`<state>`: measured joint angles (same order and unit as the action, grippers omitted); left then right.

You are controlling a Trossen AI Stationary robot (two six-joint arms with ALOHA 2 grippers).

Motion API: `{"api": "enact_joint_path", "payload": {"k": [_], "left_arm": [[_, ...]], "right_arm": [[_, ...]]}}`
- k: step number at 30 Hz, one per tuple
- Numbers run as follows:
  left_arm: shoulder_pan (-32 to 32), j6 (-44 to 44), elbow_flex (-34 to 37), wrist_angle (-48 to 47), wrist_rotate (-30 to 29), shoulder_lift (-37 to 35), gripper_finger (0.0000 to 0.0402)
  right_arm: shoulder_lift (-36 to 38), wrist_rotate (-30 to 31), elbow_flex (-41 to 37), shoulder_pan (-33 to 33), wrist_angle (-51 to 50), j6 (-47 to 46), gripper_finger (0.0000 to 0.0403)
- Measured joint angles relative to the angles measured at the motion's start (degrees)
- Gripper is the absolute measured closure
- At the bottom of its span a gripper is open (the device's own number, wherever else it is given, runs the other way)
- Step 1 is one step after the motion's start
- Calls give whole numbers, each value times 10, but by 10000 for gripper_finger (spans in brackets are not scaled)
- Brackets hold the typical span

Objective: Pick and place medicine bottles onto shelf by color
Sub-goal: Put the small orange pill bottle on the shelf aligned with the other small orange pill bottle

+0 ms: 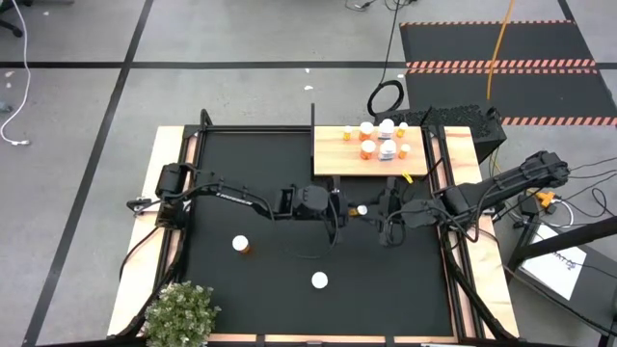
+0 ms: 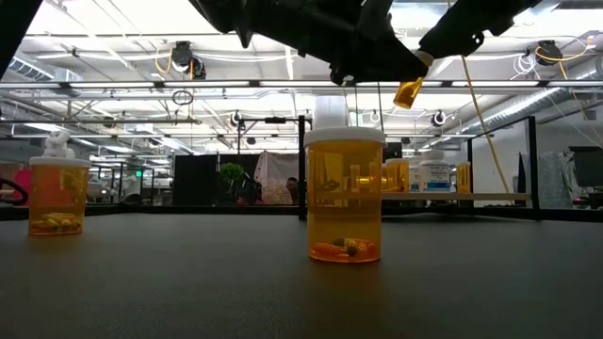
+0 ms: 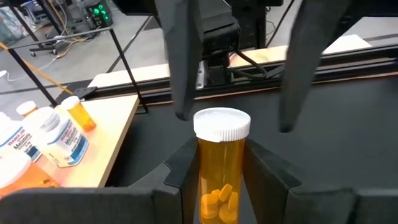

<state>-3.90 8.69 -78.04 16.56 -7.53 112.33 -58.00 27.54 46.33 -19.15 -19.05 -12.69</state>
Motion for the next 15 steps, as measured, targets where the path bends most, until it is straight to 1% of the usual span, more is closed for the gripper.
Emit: {"api": "enact_joint_path", "payload": {"k": [4,10,15], "left_arm": [[0,1,0,0,0,0,289],[0,1,0,0,0,0,289],[0,4,0,-6,-1,0,289]], "right_arm": [[0,24,-1,0,-3,3,206],[-14,25,-7,0,-4,14,210],[-29,24,-7,4,12,29,231]]}}
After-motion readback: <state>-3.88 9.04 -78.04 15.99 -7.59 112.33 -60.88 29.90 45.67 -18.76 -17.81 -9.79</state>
